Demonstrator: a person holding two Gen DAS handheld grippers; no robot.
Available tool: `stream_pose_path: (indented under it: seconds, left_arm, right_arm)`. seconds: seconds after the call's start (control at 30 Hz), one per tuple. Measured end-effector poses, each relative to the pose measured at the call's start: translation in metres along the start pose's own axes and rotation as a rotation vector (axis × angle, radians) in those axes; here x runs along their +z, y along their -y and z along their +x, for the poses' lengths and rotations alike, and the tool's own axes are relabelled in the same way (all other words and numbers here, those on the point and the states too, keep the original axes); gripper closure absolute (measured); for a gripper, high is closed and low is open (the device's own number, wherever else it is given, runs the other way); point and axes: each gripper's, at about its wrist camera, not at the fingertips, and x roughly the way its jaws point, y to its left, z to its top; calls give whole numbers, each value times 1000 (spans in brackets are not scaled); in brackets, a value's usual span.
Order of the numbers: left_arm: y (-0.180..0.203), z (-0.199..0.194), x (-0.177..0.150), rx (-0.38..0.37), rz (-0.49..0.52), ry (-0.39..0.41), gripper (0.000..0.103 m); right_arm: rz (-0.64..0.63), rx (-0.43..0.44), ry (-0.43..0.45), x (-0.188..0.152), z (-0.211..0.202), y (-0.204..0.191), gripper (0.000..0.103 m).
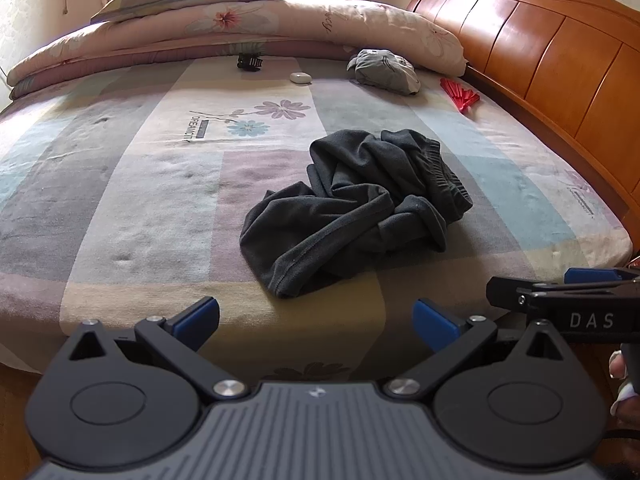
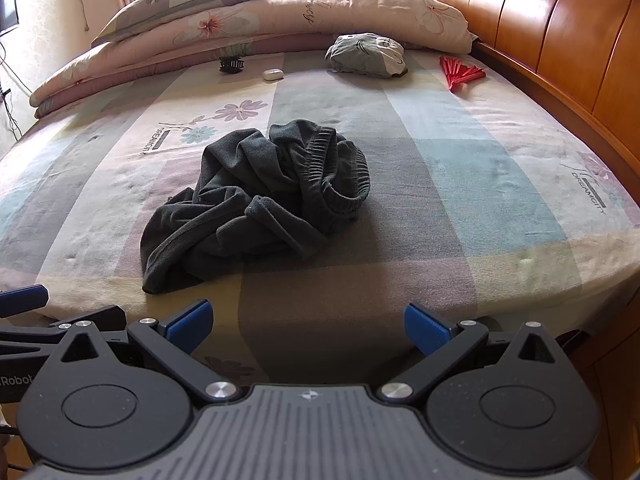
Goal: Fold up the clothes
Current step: 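Move both grippers toward the crumpled dark grey sweatpants on the bed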
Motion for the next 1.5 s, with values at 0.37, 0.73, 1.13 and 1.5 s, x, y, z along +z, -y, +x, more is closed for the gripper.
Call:
stream_pose_path:
  seconds: [0.37,0.73,1.13,1.5]
  left_arm:
    - [-2,0,0,4,2,9,1]
    - [1,-1,1,34,9,7,1]
    - [-2,2,2,23,-1,8,1]
    - [-5,14,9,1,3,8,1]
  right_arm:
    - [0,-2,3,0,-1,-1,0]
    - [1,-1,1,1,0,2,0]
    - [-11,-10,-20,2,5,-1,0]
    - [-21,0,-43,10,20,-2,0]
